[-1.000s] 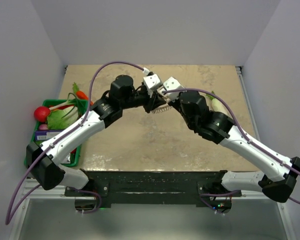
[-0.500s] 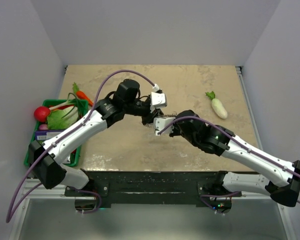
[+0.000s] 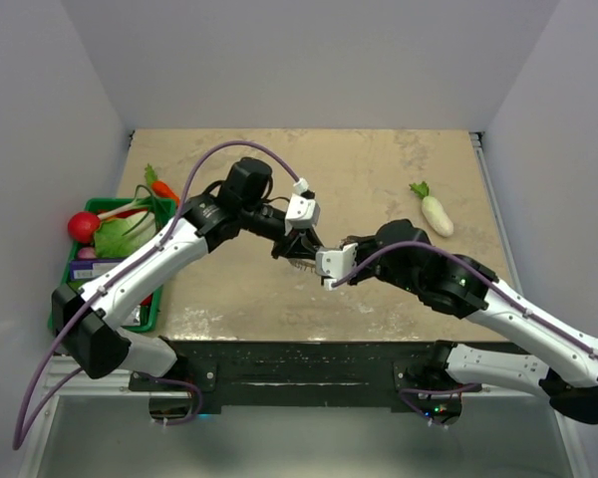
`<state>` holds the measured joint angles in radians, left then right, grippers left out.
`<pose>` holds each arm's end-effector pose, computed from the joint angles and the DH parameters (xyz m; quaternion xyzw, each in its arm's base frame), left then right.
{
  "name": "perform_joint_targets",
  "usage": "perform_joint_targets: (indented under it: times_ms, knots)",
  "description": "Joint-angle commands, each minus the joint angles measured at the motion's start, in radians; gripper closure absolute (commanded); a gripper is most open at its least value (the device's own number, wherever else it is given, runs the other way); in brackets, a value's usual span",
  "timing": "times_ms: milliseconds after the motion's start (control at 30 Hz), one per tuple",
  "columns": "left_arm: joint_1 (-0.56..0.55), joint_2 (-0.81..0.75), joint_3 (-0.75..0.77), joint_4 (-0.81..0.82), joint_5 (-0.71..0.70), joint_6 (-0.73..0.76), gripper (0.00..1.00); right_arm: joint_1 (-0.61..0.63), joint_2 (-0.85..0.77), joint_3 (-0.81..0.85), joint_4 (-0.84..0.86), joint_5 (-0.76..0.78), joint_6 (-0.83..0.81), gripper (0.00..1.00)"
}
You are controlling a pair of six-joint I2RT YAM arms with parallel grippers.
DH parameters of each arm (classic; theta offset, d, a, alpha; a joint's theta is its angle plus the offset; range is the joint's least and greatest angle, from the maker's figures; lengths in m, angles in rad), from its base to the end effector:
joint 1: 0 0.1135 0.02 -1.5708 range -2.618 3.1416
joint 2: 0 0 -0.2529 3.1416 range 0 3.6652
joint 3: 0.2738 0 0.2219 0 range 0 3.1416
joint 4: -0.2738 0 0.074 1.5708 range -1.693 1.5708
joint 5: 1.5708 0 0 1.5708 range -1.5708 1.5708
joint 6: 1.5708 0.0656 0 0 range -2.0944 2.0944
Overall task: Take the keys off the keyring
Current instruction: Remove the key from the keyring.
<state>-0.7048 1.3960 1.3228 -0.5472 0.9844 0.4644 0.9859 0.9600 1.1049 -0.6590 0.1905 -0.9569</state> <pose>0.1803 -0.2251 0.3426 0.6128 0.5342 -0.4655 0.3499 0.1198 0.1584 0.3428 -0.6828 0.5246 -0.0749 0.5030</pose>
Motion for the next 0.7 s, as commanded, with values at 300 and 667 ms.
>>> perform_joint_targets:
  times_ms: [300, 667]
  knots:
    - [0.062, -0.081, 0.003, 0.069, 0.001, -0.012, 0.94, -0.027, -0.049, 0.176, -0.194, -0.167, -0.102, 1.0]
    - [0.068, -0.083, -0.014, 0.165, -0.194, -0.093, 0.29, -0.032, -0.037, 0.236, -0.229, -0.227, -0.071, 1.0]
